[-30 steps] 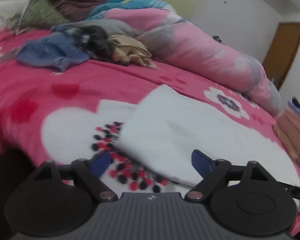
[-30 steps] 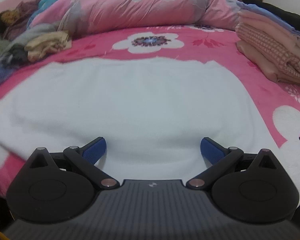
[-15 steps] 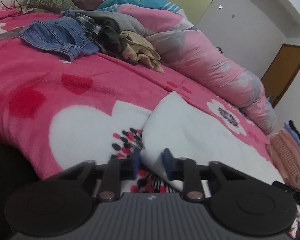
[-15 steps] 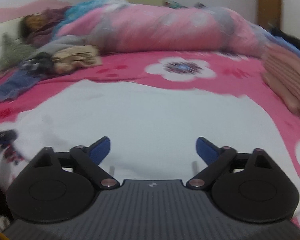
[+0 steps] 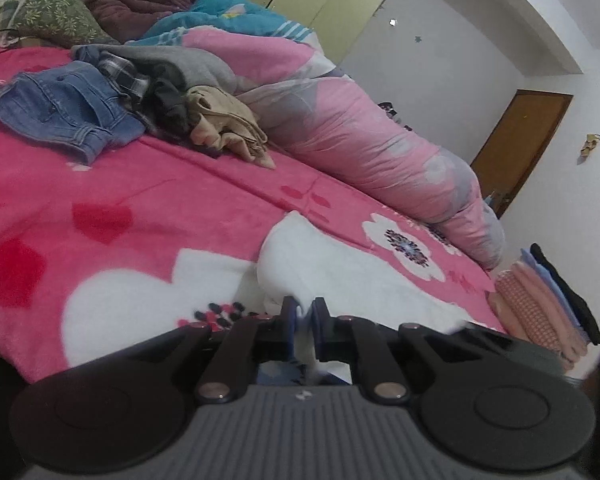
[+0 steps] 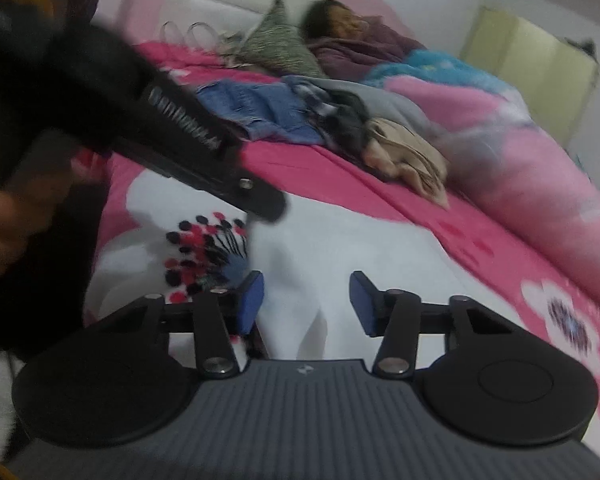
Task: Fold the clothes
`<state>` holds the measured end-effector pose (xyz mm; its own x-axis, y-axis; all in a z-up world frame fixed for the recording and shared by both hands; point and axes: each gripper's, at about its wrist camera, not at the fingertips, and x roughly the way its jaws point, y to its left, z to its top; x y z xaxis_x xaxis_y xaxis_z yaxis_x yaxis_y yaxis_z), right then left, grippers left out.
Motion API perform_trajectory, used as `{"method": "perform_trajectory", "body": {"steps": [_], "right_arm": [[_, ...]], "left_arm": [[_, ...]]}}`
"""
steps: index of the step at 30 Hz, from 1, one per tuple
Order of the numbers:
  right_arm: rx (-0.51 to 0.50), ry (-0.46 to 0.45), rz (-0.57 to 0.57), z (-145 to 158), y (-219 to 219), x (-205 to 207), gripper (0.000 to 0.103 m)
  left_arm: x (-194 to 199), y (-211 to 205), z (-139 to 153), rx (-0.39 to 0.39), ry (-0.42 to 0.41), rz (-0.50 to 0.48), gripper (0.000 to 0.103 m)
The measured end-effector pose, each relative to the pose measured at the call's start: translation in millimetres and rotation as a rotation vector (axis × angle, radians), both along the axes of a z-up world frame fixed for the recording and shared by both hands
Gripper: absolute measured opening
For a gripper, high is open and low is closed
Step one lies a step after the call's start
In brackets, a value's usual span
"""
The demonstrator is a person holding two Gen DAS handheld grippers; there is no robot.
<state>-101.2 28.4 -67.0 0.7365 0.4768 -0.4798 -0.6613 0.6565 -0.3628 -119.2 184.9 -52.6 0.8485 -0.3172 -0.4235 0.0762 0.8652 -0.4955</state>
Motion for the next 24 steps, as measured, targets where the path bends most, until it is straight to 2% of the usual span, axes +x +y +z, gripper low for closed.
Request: {"method": "perform_trajectory", "body": {"steps": [1, 3, 7, 10, 14, 19, 20, 22, 23, 24], "right_arm": [[-0.015, -0.007, 0.002, -1, 4, 3, 0.038], [-0.028, -0.006, -0.005, -3, 9, 11, 0.023], [-0.01, 0.016, -0.02, 2, 8, 16, 0.019], [0.022, -0.021, 0.053, 15, 5, -4, 0.023], [0.006, -0.033, 0.093, 18, 8, -14, 0.043], [-0.106, -0.108, 0.061, -1, 33, -8, 0.045], [-0.121, -0.121, 0.048, -4, 37, -6, 0.044], [-0.144, -0.138, 0.024, -9, 43, -2, 0.028], [-0.146, -0.128, 0.006, -10, 44, 2, 0.01], [-0.13, -0.104, -0.008, -9, 41, 6, 0.009]], "left_arm": [[1, -1, -1, -0.004, 0.004, -0.006, 0.008], [4, 0, -3, -0.017, 0.007, -0.014, 0.006], [9, 6, -2, -0.036, -0.012, -0.002, 0.006], [11, 13, 2, -0.05, -0.033, -0.001, 0.006], [11, 17, 1, -0.069, -0.031, -0.015, 0.006], [8, 22, 2, -0.09, -0.043, -0.028, 0.005], [8, 23, 2, -0.096, -0.048, -0.031, 0.005], [8, 25, 2, -0.106, -0.056, -0.036, 0.006], [8, 26, 2, -0.109, -0.059, -0.038, 0.006], [9, 28, 2, -0.122, -0.064, -0.041, 0.006]]}}
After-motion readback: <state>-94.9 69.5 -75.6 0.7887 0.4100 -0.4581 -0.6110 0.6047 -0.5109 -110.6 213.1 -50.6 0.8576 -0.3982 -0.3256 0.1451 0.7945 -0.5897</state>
